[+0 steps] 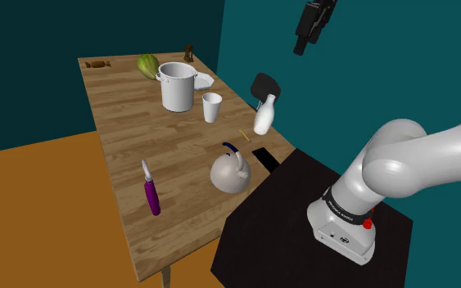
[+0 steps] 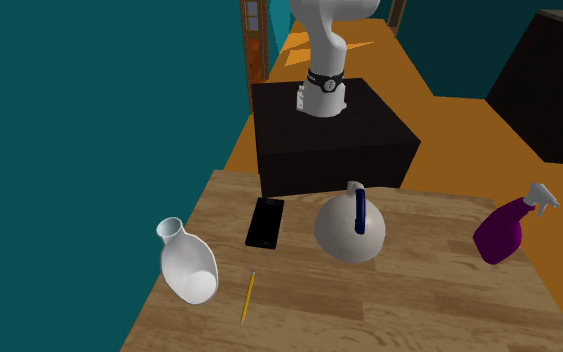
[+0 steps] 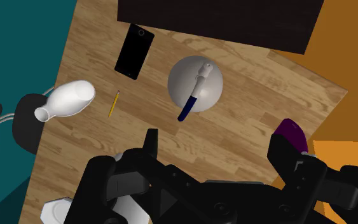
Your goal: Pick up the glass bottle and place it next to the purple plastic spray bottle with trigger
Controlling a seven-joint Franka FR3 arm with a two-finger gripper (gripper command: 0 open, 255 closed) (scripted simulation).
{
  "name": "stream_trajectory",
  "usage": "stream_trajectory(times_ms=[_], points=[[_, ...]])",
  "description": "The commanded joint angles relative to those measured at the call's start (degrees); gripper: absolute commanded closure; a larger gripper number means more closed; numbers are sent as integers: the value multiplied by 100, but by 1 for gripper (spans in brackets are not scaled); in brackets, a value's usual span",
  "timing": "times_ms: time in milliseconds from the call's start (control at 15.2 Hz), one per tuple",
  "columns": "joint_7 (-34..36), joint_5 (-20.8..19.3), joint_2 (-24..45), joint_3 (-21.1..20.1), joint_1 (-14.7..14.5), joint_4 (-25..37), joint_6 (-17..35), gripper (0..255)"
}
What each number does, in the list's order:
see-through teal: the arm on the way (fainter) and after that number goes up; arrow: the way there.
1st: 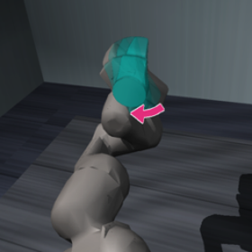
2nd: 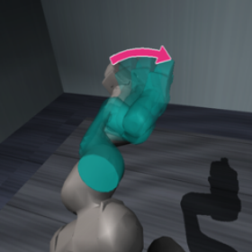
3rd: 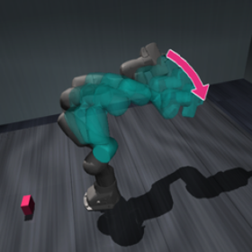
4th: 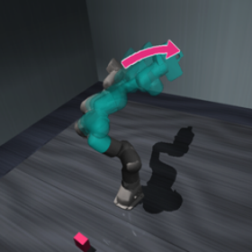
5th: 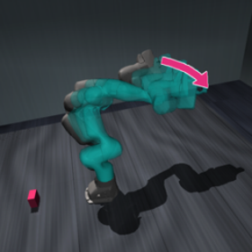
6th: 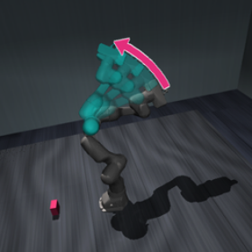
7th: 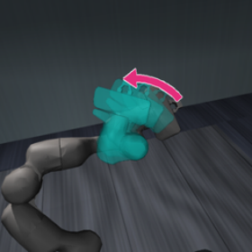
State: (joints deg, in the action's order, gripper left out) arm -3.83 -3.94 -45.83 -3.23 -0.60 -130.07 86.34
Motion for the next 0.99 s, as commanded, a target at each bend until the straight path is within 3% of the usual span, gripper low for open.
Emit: stream_trajectory(times_ms=[0,924], points=[[0,0,0,0,0,0,0,0],[-994,-563,1474,1295,455,-585,2061,0]])
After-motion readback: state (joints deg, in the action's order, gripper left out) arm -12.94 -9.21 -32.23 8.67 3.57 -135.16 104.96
